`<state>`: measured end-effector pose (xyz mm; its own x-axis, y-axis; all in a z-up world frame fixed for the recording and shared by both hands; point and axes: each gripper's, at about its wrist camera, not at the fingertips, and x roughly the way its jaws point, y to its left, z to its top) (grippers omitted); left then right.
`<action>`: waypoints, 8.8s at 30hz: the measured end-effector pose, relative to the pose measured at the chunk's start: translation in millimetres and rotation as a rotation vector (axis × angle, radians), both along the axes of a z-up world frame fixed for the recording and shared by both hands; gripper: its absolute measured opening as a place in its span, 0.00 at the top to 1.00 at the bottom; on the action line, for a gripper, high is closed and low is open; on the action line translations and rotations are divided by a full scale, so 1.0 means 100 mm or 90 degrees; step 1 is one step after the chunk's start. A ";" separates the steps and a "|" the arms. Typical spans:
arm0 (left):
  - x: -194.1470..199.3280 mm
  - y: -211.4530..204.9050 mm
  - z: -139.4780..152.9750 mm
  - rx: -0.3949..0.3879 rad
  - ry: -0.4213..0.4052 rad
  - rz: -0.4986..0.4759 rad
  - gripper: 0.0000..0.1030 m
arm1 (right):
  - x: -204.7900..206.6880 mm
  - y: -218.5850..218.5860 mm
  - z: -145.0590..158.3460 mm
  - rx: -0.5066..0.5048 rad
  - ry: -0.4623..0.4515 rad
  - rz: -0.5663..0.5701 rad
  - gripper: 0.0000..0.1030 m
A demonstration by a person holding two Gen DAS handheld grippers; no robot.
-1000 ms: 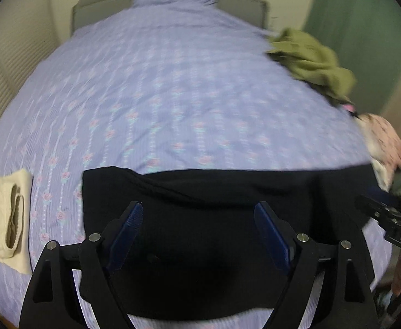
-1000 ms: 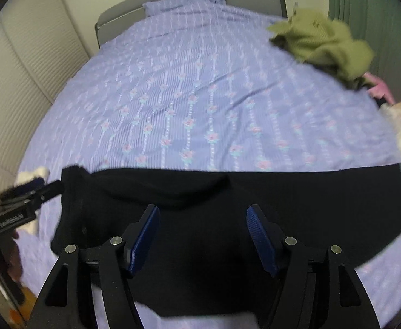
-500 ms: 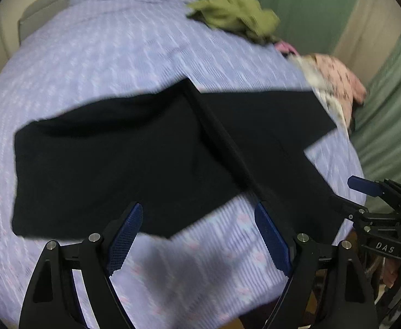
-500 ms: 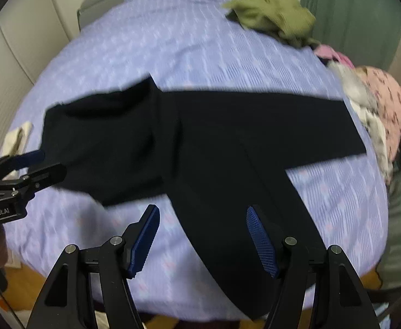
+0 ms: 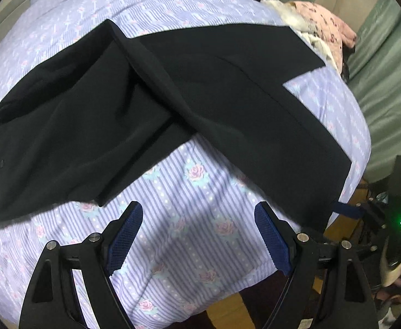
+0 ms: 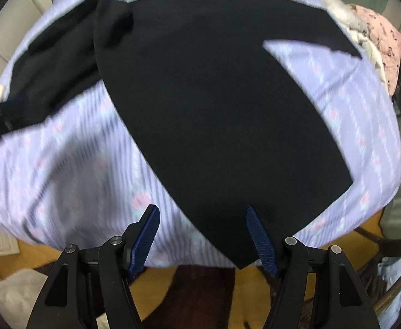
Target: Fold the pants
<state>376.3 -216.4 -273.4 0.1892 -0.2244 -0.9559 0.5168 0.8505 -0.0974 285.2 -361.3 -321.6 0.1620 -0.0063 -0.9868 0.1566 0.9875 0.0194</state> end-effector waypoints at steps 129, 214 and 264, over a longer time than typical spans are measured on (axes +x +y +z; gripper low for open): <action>0.40 3.28 0.29 0.025 -0.176 0.377 0.16 | 1.11 2.08 0.24 0.064 -0.192 0.024 0.48; 2.00 4.23 0.20 -0.118 -0.174 0.330 0.24 | 2.13 2.85 1.10 -0.071 -0.335 0.136 0.31; 2.16 3.81 0.74 -0.022 -0.200 0.277 0.24 | 2.55 2.57 1.21 0.013 -0.312 0.087 0.31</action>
<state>592.1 165.0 -199.1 0.5473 -0.0920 -0.8319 0.1266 0.9916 -0.0264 539.8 -104.1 -201.0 0.6036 0.0653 -0.7946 -0.0055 0.9970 0.0777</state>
